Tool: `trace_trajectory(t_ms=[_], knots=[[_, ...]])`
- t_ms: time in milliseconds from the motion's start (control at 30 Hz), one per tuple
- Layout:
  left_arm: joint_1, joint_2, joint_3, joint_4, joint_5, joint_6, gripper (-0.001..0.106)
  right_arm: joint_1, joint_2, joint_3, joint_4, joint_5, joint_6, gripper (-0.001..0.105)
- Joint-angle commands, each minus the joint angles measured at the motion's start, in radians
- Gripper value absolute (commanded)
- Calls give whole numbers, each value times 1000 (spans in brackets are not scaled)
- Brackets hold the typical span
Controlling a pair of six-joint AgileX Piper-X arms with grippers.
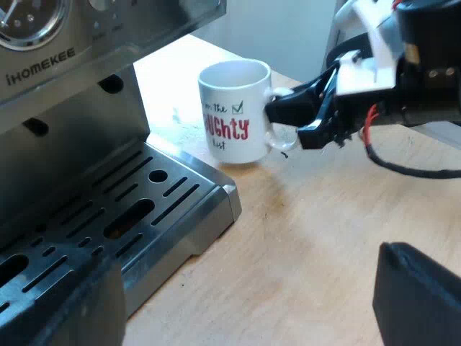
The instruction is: Place mug into machine
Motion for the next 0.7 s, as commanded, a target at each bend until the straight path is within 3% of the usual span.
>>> trace_trajectory(t_ms=[33, 267, 700], knots=[[-4, -7, -9, -19, -9, -18, 71, 16, -88, -14, 28, 45, -22, 0], [-4, -40, -9, 12, 21, -26, 71, 82, -208, -14, 143, 62, -74, 0], [-4, -266, -9, 158, -46, -26, 71, 197, -498, -14, 398, 107, -87, 0]])
